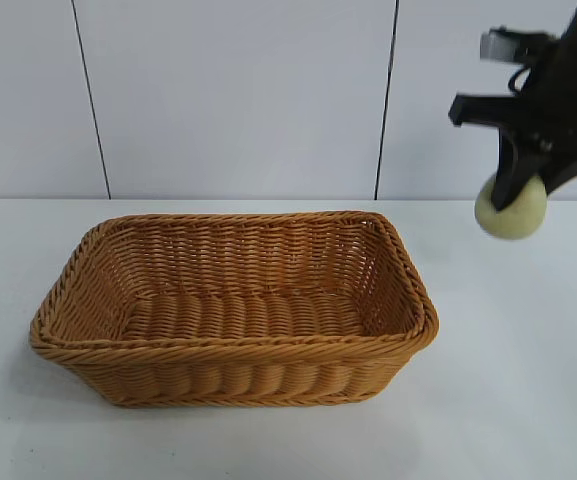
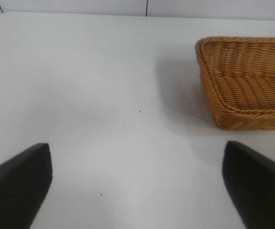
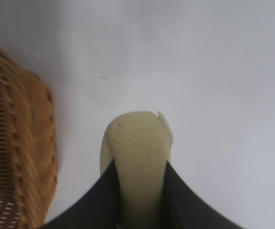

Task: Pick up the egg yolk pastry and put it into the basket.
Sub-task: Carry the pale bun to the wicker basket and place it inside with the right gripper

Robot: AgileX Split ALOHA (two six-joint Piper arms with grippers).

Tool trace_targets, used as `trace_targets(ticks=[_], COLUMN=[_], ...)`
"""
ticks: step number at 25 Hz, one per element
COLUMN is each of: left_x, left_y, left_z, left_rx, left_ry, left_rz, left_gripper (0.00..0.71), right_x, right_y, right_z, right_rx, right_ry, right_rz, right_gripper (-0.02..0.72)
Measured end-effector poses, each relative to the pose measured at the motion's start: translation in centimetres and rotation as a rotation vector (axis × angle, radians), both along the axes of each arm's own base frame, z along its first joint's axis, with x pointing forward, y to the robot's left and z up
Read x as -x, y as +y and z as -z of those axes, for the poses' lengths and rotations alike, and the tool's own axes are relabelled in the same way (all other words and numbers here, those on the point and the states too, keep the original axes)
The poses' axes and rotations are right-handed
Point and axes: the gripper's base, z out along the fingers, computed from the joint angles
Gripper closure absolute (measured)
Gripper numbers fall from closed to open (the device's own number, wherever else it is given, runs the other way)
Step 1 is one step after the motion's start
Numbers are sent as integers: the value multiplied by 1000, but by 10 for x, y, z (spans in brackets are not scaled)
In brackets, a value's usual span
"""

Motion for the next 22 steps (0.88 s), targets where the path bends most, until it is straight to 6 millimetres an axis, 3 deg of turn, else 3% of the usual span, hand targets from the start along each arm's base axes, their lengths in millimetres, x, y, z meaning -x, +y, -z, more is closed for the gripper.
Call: trace_targets(ticks=[5, 12, 17, 22], left_x=[0, 0, 0, 0], left_y=[0, 0, 0, 0], left_z=[0, 0, 0, 0], left_rx=[0, 0, 0, 0], left_ry=[0, 0, 0, 0], left_rz=[0, 0, 0, 0], left_gripper=[14, 14, 14, 14], right_x=[-2, 21, 34, 29], right_y=[24, 118, 176, 205], right_z=[-20, -18, 13, 66], right_rx=[-9, -61, -75, -61], right_ry=[-37, -79, -64, -35], right_rz=[-56, -219, -322, -347], right_gripper=[563, 563, 563, 563])
